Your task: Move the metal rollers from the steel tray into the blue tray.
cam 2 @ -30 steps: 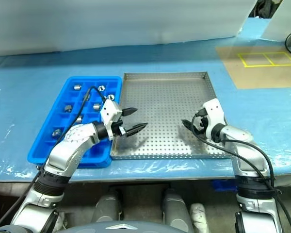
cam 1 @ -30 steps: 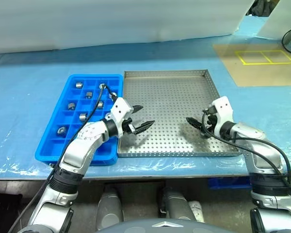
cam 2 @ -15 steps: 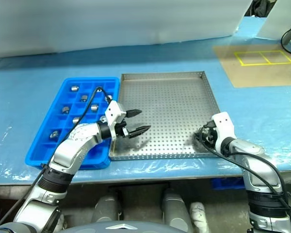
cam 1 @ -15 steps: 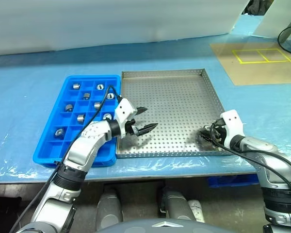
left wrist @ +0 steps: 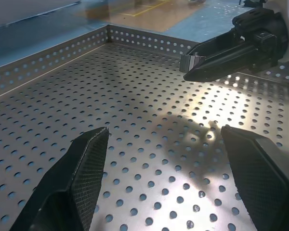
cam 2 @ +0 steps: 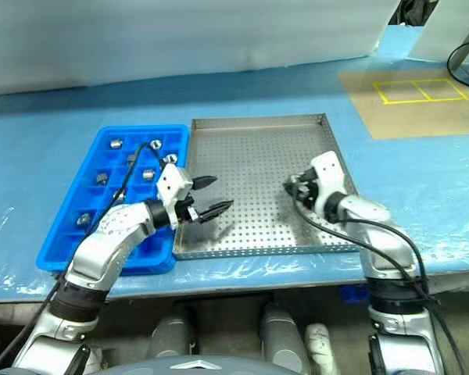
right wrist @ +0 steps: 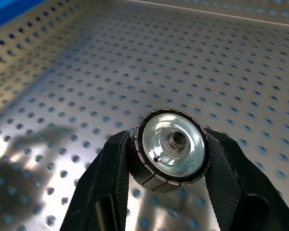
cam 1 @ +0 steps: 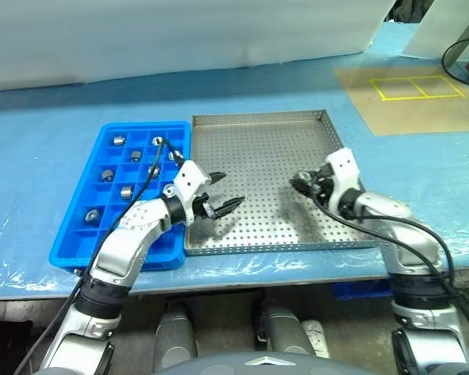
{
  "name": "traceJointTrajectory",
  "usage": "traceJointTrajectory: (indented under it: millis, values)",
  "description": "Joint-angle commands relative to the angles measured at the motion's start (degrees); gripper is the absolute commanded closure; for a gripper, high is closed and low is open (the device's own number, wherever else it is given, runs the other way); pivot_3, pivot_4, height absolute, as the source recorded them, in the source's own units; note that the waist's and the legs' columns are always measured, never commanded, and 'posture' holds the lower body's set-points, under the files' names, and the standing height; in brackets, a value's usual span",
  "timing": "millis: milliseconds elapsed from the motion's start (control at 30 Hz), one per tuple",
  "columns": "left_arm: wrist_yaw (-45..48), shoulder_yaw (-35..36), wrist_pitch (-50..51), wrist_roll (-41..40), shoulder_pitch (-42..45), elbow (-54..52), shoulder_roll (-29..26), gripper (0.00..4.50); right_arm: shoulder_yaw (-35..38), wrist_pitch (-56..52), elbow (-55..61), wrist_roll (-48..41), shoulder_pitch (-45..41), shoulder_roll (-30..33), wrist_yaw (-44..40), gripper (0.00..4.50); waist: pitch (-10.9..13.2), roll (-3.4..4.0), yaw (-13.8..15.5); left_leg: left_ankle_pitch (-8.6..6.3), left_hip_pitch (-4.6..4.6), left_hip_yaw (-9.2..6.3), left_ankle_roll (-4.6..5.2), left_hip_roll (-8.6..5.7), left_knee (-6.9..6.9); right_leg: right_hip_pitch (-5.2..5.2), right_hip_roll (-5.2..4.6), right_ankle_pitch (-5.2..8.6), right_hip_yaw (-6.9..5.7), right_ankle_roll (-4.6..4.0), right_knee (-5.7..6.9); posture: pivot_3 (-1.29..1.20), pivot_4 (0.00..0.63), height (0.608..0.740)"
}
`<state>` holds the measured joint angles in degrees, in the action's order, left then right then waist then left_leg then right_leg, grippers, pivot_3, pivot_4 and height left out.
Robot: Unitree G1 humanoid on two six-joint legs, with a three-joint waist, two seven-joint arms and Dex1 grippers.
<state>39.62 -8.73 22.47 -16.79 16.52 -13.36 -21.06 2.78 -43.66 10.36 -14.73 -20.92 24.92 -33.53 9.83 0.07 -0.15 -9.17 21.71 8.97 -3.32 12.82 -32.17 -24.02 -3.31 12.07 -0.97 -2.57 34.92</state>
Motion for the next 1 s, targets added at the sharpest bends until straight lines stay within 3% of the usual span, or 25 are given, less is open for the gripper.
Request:
traceJointTrajectory:
  millis: [33,267,633,1000]
  values:
    - [-2.6,2.5,1.6,-1.0,-3.7,-7.3,-0.6,0.55,-3.8,3.4,-2.7,-0.4,-4.7,-1.8,-1.9,2.72,0.0,0.00,0.6,0.00,0.02,-0.01,0.00,0.00,0.00,0.00,-0.02,0.00,-0.02,0.00,-0.01,-0.06,0.150,0.740]
    - [-9.0,6.7,5.8,-1.9,-13.5,-18.9,-1.3,0.55,-10.6,8.8,-11.7,0.0,-12.5,-6.6,-7.1,2.72,0.0,0.01,3.1,0.00,0.07,-0.05,-0.01,0.04,0.04,-0.02,-0.04,0.01,-0.16,-0.02,-0.03,0.14,0.150,0.740]
    - [-18.0,12.2,8.9,-1.6,-30.6,-34.7,-0.1,0.55,-17.8,17.1,-22.3,-0.9,-21.5,-13.8,-22.2,2.72,0.0,-0.03,8.4,-0.07,0.29,-0.29,0.09,0.04,0.06,-0.10,-0.09,0.02,-0.38,-0.02,-0.09,0.44,0.150,0.740]
    - [-22.2,10.8,8.5,-2.2,-43.9,-43.1,2.4,0.55,-27.1,17.7,-24.7,2.3,-22.6,-12.7,-35.8,2.72,0.1,-0.02,14.5,-0.10,0.36,-0.41,0.12,0.04,0.15,-0.17,-0.09,0.23,-0.37,0.33,-0.15,0.59,0.150,0.740]
